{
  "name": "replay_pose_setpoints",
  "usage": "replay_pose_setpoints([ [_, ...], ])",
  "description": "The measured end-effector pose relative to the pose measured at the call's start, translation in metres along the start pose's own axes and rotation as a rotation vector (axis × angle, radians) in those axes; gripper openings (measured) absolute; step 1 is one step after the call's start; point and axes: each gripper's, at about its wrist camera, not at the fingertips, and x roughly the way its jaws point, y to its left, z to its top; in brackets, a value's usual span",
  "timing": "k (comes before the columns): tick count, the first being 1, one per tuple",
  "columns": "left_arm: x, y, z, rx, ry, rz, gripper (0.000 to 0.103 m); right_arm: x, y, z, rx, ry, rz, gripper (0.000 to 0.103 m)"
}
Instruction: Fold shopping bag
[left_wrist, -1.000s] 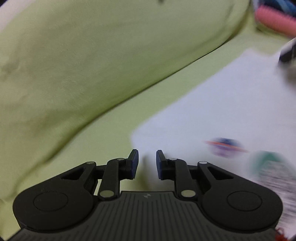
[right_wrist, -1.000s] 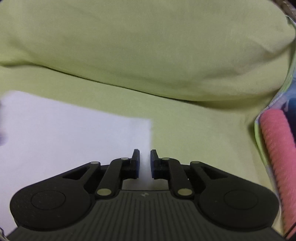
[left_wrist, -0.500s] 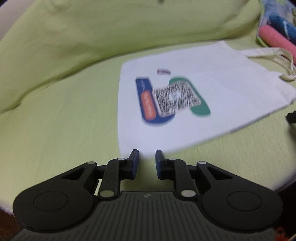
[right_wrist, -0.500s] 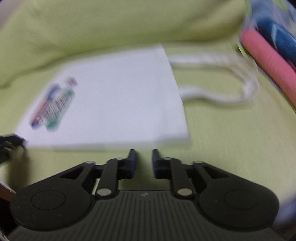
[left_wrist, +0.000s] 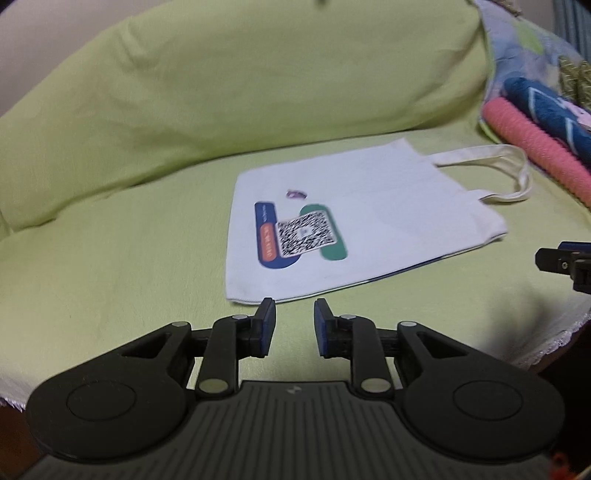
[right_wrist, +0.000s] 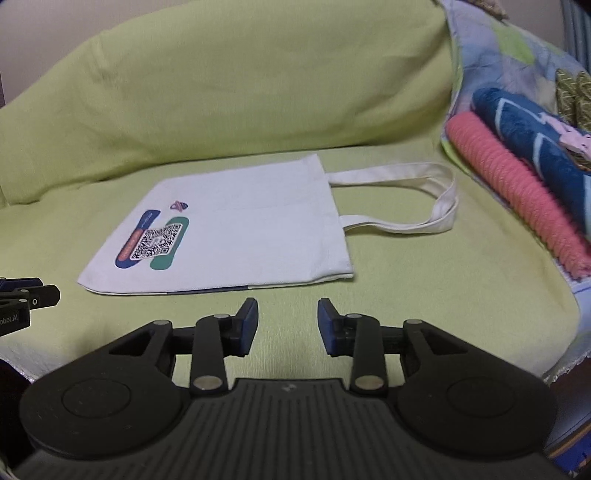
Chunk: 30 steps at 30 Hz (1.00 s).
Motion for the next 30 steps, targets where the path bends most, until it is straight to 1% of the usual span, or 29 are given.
replay_pose_setpoints([
  [5,-0.017,-0.012,-0.002,0.031,-0.026,-0.016,0.031,-0.021,-0.003,-0.008,0.018,-0.016,-0.005,0.031],
  [9,-0.023,-0.013,-0.003,0.039,-0.036,-0.028,0.033,-0.028,-0.003,-0.009,0.012,-0.023,-0.01,0.033],
  [16,-0.009,-0.009,-0.002,0.031,-0.026,-0.026,0.033,-0.019,0.001,-0.006,-0.004,-0.002,0.005,0.034],
  [17,-0.005,-0.008,-0.003,0.025,-0.021,-0.023,0.037,-0.015,0.002,-0.005,-0.006,0.003,0.004,0.034],
  [18,-0.001,-0.007,-0.003,0.021,-0.014,-0.02,0.042,-0.01,0.004,-0.004,-0.012,0.01,0.007,0.034],
  [19,0.003,-0.007,-0.004,0.021,-0.009,-0.016,0.055,-0.005,0.005,-0.003,-0.017,0.017,0.011,0.034],
  [20,0.009,-0.007,-0.006,0.019,-0.006,-0.013,0.063,0.001,0.007,-0.003,-0.02,0.027,0.018,0.037],
  [21,0.015,-0.006,-0.007,0.014,-0.004,-0.01,0.063,0.007,0.007,-0.004,-0.018,0.039,0.022,0.041],
  [22,0.021,-0.006,-0.007,0.011,0.002,-0.011,0.063,0.014,0.007,-0.005,-0.016,0.052,0.025,0.052],
  [23,0.027,-0.007,-0.007,0.009,0.013,-0.014,0.063,0.022,0.007,-0.006,-0.012,0.072,0.023,0.057],
  [26,0.043,-0.007,-0.001,0.009,0.026,-0.031,0.063,0.043,0.003,-0.009,-0.013,0.125,0.032,0.057],
  [28,0.056,-0.006,0.01,0.009,0.049,-0.047,0.064,0.054,-0.002,-0.004,-0.004,0.143,0.036,0.058],
  [30,0.068,-0.004,0.023,-0.004,0.063,-0.054,0.065,0.059,-0.008,0.011,-0.008,0.112,0.05,0.073],
])
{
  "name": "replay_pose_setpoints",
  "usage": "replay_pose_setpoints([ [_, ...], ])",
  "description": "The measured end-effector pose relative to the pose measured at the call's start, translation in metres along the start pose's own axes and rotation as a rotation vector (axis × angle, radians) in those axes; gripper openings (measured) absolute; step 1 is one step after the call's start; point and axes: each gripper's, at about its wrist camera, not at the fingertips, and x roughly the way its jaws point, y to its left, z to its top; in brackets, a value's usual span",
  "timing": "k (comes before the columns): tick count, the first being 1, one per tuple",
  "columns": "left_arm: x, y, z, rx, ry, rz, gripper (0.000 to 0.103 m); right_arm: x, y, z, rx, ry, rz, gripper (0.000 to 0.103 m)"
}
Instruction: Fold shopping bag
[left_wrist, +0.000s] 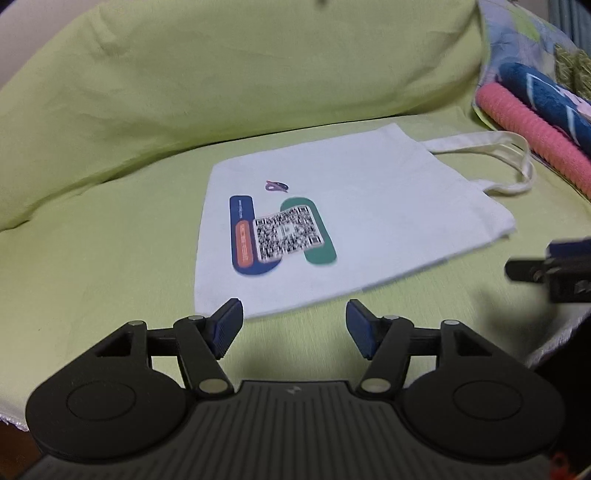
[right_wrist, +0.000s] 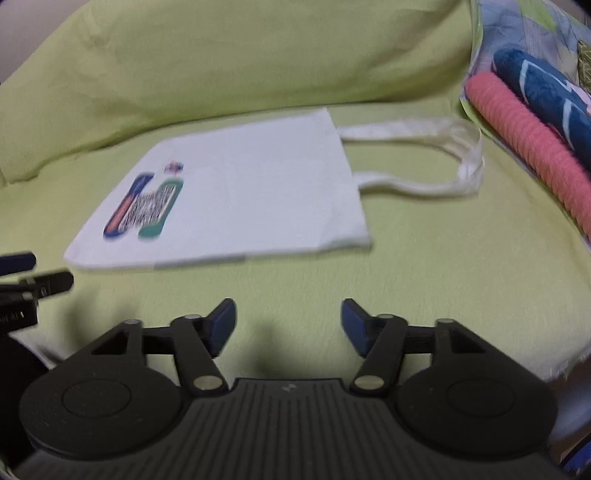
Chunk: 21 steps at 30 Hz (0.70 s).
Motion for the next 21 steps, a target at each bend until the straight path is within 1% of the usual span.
replay_pose_setpoints([
  [1,0.006,0.002,0.008,0.0,0.003,-0.006,0.068,0.001,-0.003,0.008,-0.006,-0.024,0.011,0.086],
  [2,0.012,0.004,0.015,0.0,0.007,-0.012,0.071,0.0,-0.005,0.018,-0.016,-0.058,0.028,0.095],
  [4,0.024,0.008,0.031,0.034,0.009,-0.021,0.071,0.001,-0.01,0.038,-0.034,-0.122,0.064,0.099],
  [5,0.031,0.011,0.038,0.057,0.006,-0.027,0.071,0.004,-0.014,0.046,-0.029,-0.136,0.088,0.1],
  [7,0.044,0.022,0.051,0.104,-0.006,-0.046,0.072,0.015,-0.025,0.059,0.013,-0.132,0.141,0.102],
  [9,0.06,0.038,0.061,0.15,-0.013,-0.066,0.072,0.034,-0.036,0.065,0.055,-0.074,0.179,0.102],
  [10,0.069,0.046,0.066,0.174,-0.009,-0.063,0.071,0.044,-0.04,0.067,0.047,-0.036,0.189,0.102],
  [12,0.089,0.065,0.076,0.216,-0.01,-0.064,0.071,0.062,-0.049,0.075,0.049,0.035,0.187,0.098],
  [13,0.1,0.075,0.081,0.228,-0.007,-0.073,0.071,0.071,-0.054,0.081,0.052,0.062,0.181,0.094],
  [14,0.112,0.084,0.087,0.226,0.002,-0.093,0.071,0.076,-0.058,0.088,0.034,0.054,0.19,0.089],
  [16,0.14,0.107,0.099,0.178,0.049,-0.159,0.069,0.087,-0.065,0.102,-0.006,0.038,0.205,0.085],
  [17,0.154,0.118,0.103,0.14,0.083,-0.196,0.063,0.093,-0.065,0.11,-0.047,0.025,0.196,0.085],
  [18,0.169,0.13,0.105,0.097,0.122,-0.23,0.06,0.1,-0.065,0.118,-0.083,0.015,0.188,0.085],
  [19,0.184,0.141,0.107,0.051,0.164,-0.263,0.054,0.109,-0.066,0.126,-0.101,0.016,0.185,0.085],
  [20,0.196,0.152,0.106,-0.001,0.186,-0.302,0.046,0.118,-0.067,0.134,-0.115,0.017,0.184,0.085],
  [21,0.205,0.163,0.105,-0.056,0.189,-0.345,0.046,0.126,-0.069,0.141,-0.114,0.017,0.187,0.085],
])
